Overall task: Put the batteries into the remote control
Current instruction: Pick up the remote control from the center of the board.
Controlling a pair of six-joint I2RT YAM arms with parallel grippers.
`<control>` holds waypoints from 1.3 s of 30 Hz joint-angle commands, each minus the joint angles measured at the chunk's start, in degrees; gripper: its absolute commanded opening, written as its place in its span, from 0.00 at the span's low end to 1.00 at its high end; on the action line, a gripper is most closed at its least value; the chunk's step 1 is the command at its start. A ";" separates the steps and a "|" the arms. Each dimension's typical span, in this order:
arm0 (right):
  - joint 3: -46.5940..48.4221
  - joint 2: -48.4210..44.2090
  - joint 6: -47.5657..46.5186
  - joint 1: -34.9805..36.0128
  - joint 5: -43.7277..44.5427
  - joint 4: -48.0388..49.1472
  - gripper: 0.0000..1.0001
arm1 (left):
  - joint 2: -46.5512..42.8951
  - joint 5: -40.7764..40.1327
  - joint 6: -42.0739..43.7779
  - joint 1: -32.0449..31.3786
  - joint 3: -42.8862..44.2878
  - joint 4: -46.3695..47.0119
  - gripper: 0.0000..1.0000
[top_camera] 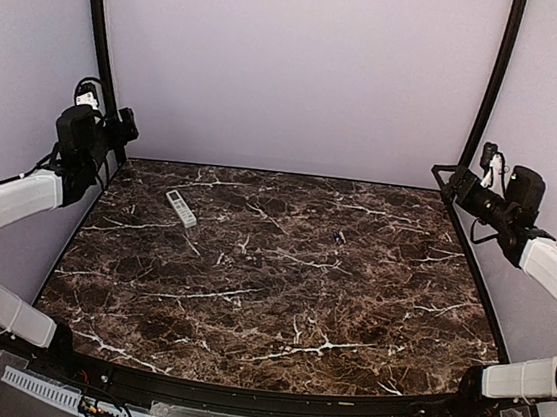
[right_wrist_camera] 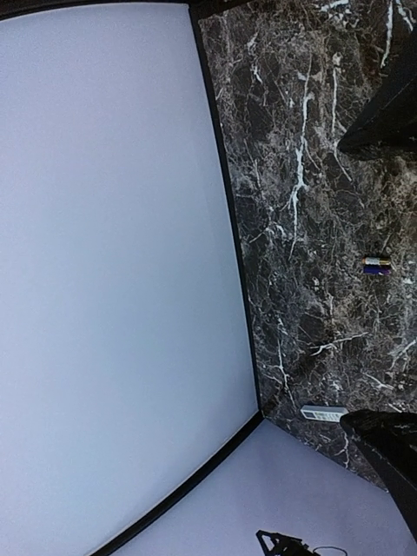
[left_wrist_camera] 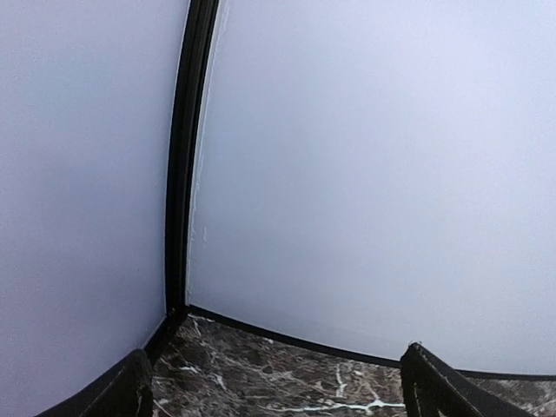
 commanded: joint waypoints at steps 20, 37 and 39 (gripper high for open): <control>-3.21 -5.58 1.14 14.34 11.58 -20.22 0.96 | 48.08 2.63 -35.09 -8.97 41.78 -55.47 0.99; -3.16 -6.49 0.20 14.39 12.17 -21.96 0.96 | 54.23 7.94 -36.16 -8.88 47.48 -62.72 0.34; -3.13 -6.84 0.07 14.43 12.12 -22.04 0.96 | 53.85 8.38 -36.22 -8.88 47.48 -63.69 0.19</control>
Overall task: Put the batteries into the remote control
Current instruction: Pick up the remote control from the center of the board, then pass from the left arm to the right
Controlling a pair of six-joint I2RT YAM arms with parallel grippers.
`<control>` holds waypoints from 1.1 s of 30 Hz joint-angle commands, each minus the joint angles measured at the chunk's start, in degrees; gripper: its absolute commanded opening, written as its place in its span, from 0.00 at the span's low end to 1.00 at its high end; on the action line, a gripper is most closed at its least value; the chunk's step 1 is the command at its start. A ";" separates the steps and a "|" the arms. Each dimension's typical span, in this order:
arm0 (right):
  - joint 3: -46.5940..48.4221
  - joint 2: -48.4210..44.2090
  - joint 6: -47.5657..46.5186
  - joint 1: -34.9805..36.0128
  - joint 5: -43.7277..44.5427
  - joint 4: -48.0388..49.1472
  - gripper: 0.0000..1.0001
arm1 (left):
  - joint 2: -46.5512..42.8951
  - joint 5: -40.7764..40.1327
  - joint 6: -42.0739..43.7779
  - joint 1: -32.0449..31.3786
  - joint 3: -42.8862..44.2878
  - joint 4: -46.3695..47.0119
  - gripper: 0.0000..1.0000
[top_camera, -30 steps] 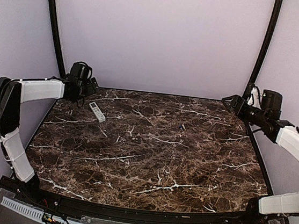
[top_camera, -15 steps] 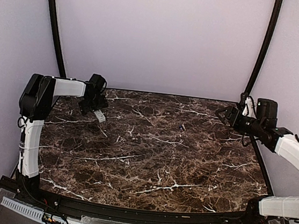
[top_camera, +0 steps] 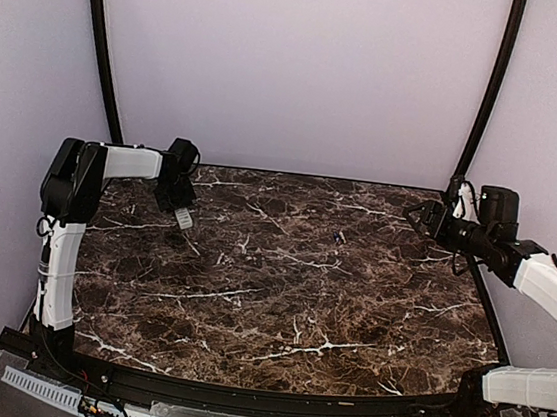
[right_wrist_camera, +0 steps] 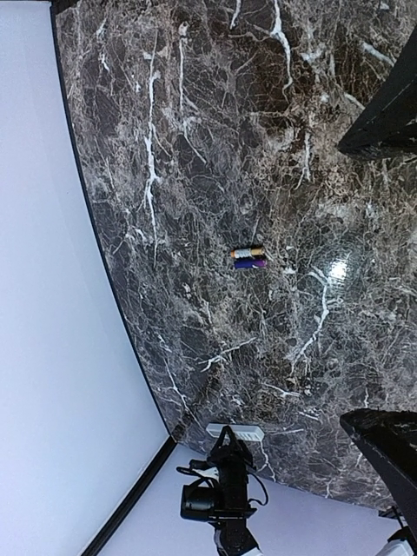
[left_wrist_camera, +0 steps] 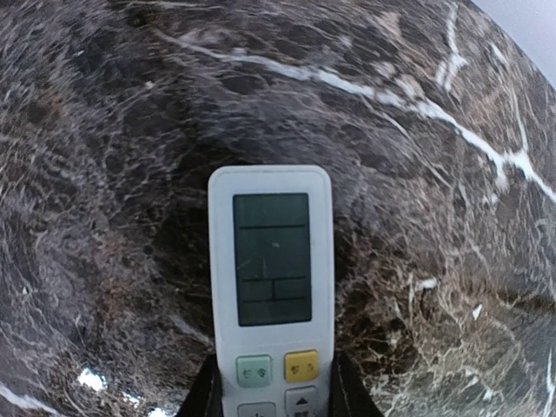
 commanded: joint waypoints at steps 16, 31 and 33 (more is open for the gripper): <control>16.90 -1.27 -10.33 5.35 -8.49 -10.26 0.91 | -32.12 7.03 14.89 -10.19 -12.97 20.68 0.00; 37.29 12.48 -18.74 34.99 -23.99 5.38 0.90 | -54.28 39.40 32.83 -33.65 -30.71 64.11 0.00; 38.48 14.29 -19.44 37.31 -25.18 6.71 0.89 | -54.16 41.43 33.80 -35.82 -30.46 65.62 0.00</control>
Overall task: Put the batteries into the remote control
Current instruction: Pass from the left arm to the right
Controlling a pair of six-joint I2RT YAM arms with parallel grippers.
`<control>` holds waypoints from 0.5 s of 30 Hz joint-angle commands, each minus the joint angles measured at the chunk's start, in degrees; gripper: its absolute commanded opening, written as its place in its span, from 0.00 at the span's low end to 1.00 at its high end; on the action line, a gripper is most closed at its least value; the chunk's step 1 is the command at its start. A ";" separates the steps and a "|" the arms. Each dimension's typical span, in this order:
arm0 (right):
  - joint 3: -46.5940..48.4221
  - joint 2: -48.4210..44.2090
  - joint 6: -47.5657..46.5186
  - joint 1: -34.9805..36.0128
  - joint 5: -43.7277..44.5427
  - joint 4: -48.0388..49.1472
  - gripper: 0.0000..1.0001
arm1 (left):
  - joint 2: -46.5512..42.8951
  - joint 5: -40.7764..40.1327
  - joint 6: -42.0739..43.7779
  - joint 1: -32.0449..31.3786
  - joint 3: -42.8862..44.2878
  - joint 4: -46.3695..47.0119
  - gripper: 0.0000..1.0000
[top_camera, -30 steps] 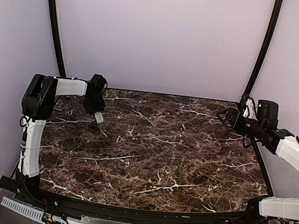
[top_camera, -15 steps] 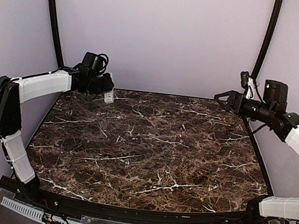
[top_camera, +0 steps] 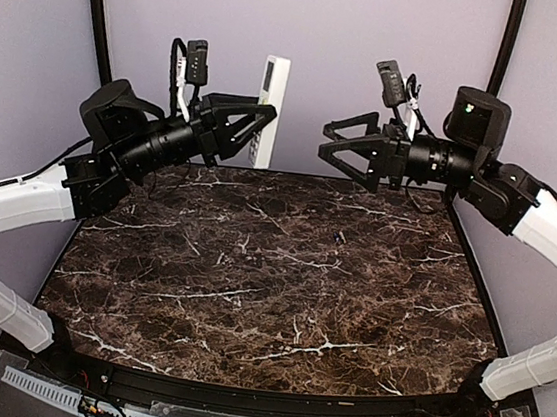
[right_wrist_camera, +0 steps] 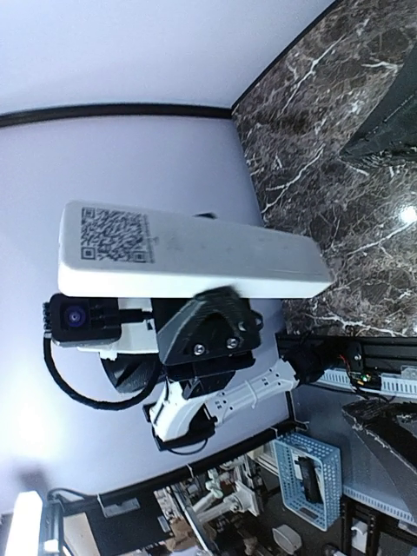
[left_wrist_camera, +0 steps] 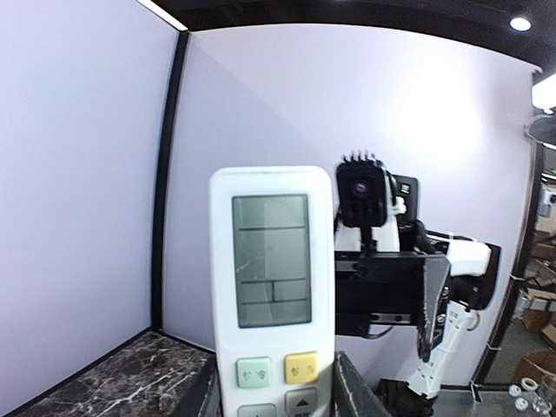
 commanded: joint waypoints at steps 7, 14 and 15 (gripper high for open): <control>1.86 4.72 -2.25 7.46 -5.23 11.30 0.73 | 1.86 10.60 3.34 -7.40 -1.00 12.23 0.00; -1.75 3.43 -1.28 8.34 -6.11 15.09 0.58 | 4.35 10.77 1.47 -9.68 -0.24 14.34 0.00; -1.66 3.51 -1.45 8.51 -6.23 14.68 0.57 | 4.57 10.59 1.23 -9.81 -0.08 14.90 0.00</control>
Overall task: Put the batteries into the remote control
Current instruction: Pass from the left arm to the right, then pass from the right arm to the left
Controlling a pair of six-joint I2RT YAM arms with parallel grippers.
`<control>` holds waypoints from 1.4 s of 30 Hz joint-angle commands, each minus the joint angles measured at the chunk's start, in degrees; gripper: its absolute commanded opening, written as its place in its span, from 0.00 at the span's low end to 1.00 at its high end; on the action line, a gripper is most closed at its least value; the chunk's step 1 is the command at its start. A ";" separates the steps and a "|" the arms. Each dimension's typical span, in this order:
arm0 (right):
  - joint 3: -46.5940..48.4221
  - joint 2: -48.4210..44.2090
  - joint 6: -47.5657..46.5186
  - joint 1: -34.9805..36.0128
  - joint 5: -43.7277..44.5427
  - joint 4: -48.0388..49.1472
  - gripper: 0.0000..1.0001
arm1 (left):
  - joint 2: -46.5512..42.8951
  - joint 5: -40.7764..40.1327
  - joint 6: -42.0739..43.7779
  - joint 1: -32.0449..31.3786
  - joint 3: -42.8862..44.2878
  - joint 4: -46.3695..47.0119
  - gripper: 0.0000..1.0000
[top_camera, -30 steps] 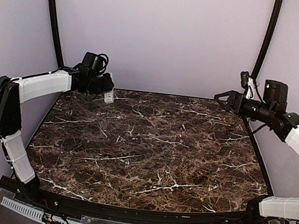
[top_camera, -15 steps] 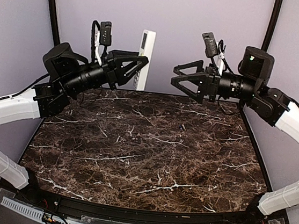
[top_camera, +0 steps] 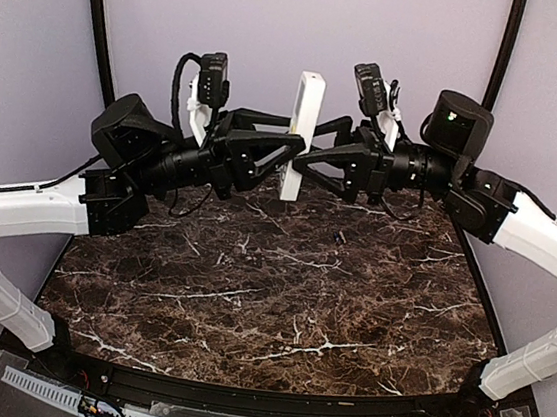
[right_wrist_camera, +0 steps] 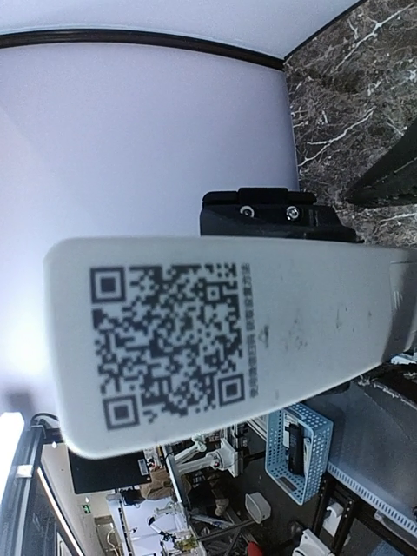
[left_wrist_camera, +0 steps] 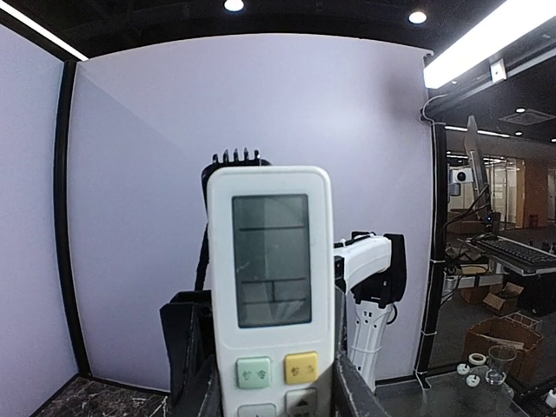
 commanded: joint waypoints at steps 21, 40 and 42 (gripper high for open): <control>0.39 -3.08 -6.48 7.30 37.26 -14.78 0.00 | -2.20 -22.50 -0.12 -1.79 1.07 -12.04 0.87; 0.12 -0.20 -17.62 13.18 53.57 -14.76 0.00 | -1.55 -27.40 -8.76 -1.79 1.67 -16.79 0.40; 0.05 -0.09 -18.75 13.13 53.29 -13.90 0.00 | -0.75 -26.17 -9.84 -1.79 2.09 -15.99 0.34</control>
